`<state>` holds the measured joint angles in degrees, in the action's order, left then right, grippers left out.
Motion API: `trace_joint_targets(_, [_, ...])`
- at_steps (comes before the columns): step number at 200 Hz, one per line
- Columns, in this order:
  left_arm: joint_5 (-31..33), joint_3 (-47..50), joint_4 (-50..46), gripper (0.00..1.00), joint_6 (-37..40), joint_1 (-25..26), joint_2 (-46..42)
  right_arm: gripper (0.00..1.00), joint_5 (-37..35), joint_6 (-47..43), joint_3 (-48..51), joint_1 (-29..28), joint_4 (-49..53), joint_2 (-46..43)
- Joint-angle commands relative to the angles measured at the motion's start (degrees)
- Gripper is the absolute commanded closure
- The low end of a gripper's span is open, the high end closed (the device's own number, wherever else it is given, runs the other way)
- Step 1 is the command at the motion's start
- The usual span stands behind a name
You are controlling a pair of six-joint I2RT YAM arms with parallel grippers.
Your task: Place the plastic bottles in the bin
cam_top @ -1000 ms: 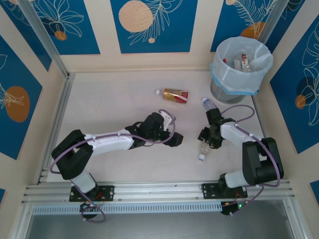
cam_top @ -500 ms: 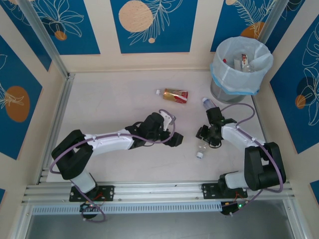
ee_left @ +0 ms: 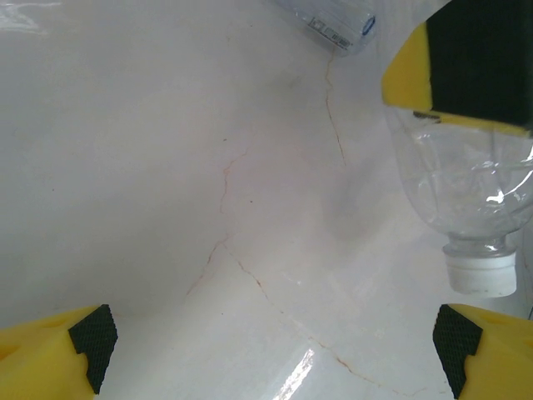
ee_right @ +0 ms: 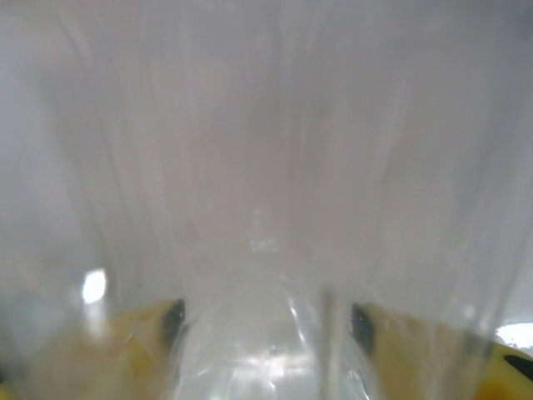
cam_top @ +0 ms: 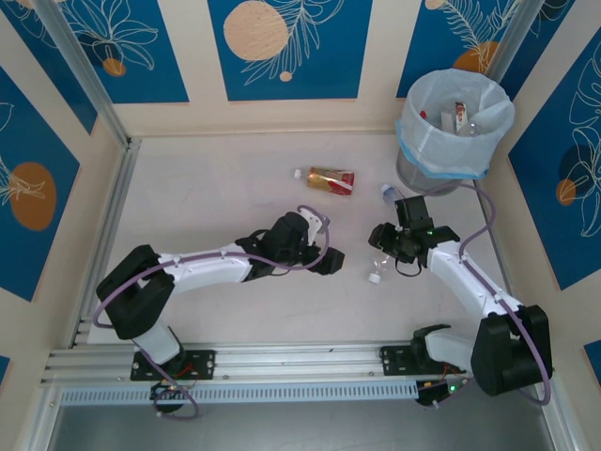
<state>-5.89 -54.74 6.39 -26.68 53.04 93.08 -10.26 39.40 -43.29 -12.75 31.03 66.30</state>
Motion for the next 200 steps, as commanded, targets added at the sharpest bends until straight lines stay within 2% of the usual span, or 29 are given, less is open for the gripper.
trace_joint_targets(1, [0.97,0.53,0.11,0.01,-0.48,-0.01,-1.85,0.67,0.32,-0.1,-2.69,-0.5,0.46,-2.06])
trace_joint_targets(76, [2.34,-0.19,-0.77,0.01,0.57,0.0,-5.65,0.67,3.92,-3.14,-5.08,-1.18,-9.19,-9.27])
trace_joint_targets(128, [3.98,0.6,-0.32,0.01,0.24,-0.03,-6.77,0.67,4.57,-6.26,-7.79,-1.59,-18.65,-10.05])
trace_joint_targets(171, [4.47,0.78,-0.5,0.01,0.22,-0.04,-6.96,0.68,0.17,-10.64,-12.51,-1.64,-25.51,-8.37])
trace_joint_targets(200, [4.88,1.15,-0.59,0.01,0.29,-0.02,-7.3,0.68,-10.51,-16.2,-16.73,-1.2,-29.37,-5.77])
